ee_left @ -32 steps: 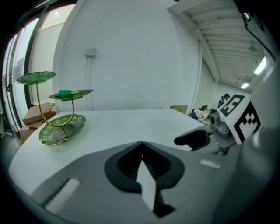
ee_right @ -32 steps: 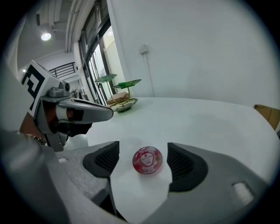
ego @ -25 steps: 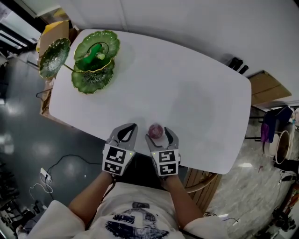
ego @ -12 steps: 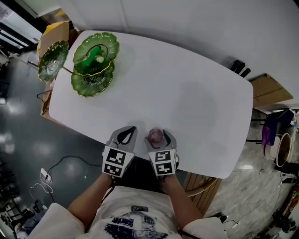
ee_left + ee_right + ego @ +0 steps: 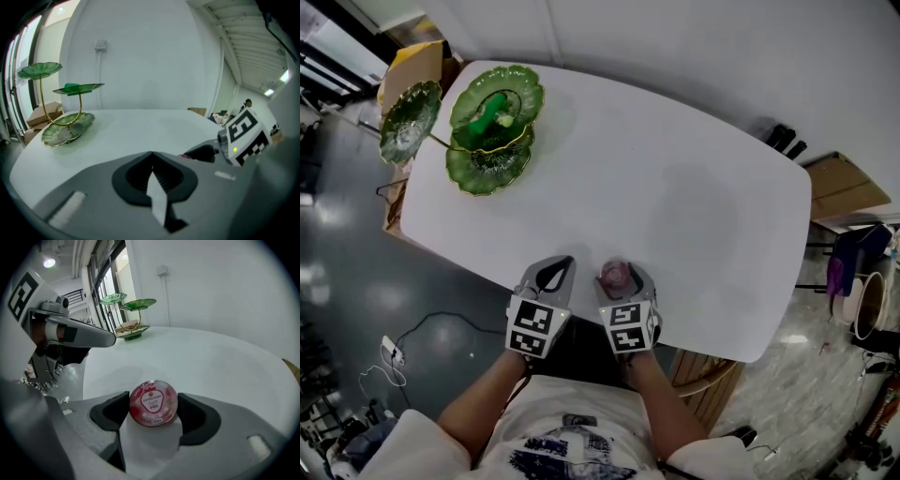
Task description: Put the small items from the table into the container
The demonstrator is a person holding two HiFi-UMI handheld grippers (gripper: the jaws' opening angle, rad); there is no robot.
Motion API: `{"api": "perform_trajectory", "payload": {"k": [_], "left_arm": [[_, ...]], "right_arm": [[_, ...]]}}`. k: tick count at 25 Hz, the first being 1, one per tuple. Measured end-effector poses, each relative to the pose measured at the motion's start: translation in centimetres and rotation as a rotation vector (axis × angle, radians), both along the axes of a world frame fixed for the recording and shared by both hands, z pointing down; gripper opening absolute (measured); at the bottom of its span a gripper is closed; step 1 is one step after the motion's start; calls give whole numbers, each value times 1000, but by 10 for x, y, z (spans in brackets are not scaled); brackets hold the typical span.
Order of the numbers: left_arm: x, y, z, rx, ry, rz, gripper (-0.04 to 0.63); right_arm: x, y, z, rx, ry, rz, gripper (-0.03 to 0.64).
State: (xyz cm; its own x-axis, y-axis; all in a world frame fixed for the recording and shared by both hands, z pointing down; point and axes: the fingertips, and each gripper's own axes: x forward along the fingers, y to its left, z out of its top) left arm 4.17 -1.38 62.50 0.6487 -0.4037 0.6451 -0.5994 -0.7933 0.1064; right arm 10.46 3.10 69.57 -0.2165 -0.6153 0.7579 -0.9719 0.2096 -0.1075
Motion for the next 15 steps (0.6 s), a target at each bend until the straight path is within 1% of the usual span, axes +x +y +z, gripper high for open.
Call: {"api": "perform_trajectory", "payload": {"k": [5, 10, 15], "left_arm": [[-4, -1, -4, 1, 7, 1, -11], [-12, -5, -9, 7, 19, 19, -11], [-24, -21, -23, 23, 38, 41, -11]], "right_arm": [[-2, -3, -2, -5, -3, -1, 316], [-7, -6, -12, 24, -53, 61, 316], [-14, -16, -32, 56, -48, 112, 314]]}}
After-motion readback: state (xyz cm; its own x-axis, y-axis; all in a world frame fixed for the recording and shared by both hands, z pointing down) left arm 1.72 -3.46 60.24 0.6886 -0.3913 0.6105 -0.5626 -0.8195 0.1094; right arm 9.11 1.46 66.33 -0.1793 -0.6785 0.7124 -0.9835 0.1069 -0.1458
